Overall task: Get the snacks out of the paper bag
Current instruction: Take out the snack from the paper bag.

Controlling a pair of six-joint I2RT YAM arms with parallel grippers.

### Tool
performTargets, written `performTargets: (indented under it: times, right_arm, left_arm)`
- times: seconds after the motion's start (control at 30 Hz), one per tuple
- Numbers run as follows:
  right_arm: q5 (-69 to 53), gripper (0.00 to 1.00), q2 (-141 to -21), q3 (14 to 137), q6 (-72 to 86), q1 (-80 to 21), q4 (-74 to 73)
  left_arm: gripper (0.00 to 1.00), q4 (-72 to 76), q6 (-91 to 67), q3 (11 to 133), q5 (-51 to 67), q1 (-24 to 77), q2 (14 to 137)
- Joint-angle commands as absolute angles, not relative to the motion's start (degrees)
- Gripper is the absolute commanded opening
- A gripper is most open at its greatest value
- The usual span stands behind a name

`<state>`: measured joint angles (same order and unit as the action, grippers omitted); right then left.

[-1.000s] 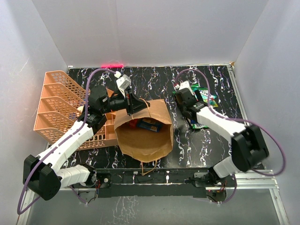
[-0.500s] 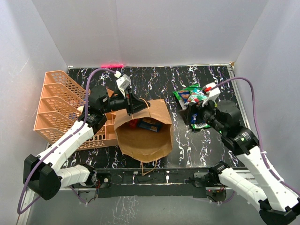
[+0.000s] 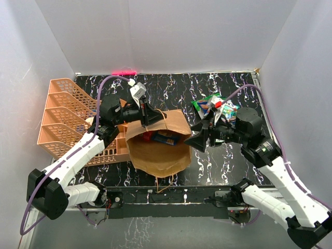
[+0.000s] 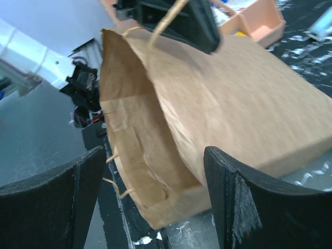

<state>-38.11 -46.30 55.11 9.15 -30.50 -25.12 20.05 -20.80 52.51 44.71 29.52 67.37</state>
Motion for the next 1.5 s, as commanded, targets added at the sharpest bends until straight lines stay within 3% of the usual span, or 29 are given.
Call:
performTargets:
  times: [0.0, 0.27, 0.4, 0.57, 1.03, 1.47]
  right_arm:
    - [-32.22, 0.78, -52.3, 60.12, 7.81, -41.44, -18.66]
    - [-5.85, 0.79, -63.41, 66.41, 0.02, -72.49, -17.98]
    - [6.43, 0.74, -66.08, 65.24, -5.48, -80.19, -18.58]
    - [13.2, 0.71, -66.78, 60.53, -13.22, -86.52, -16.7]
    - [45.66, 0.28, -82.26, 49.85, -28.01, -85.28, 2.21]
    - [39.87, 0.28, -92.15, 46.57, -32.03, -72.39, 17.84]
  left_arm:
    - [0.0, 20.36, -19.61, 54.65, 44.38, 29.59, 67.06]
    - [0.0, 19.67, -19.22, 54.91, 44.18, 29.54, 67.25]
    - [0.0, 20.12, -19.61, 54.84, 44.59, 29.62, 66.85]
    - [0.0, 21.68, -20.99, 54.52, 45.55, 29.55, 66.45]
    - [0.0, 25.14, -24.04, 53.79, 47.17, 29.59, 66.18]
    - [0.0, 26.03, -24.74, 53.53, 47.46, 29.62, 65.0]
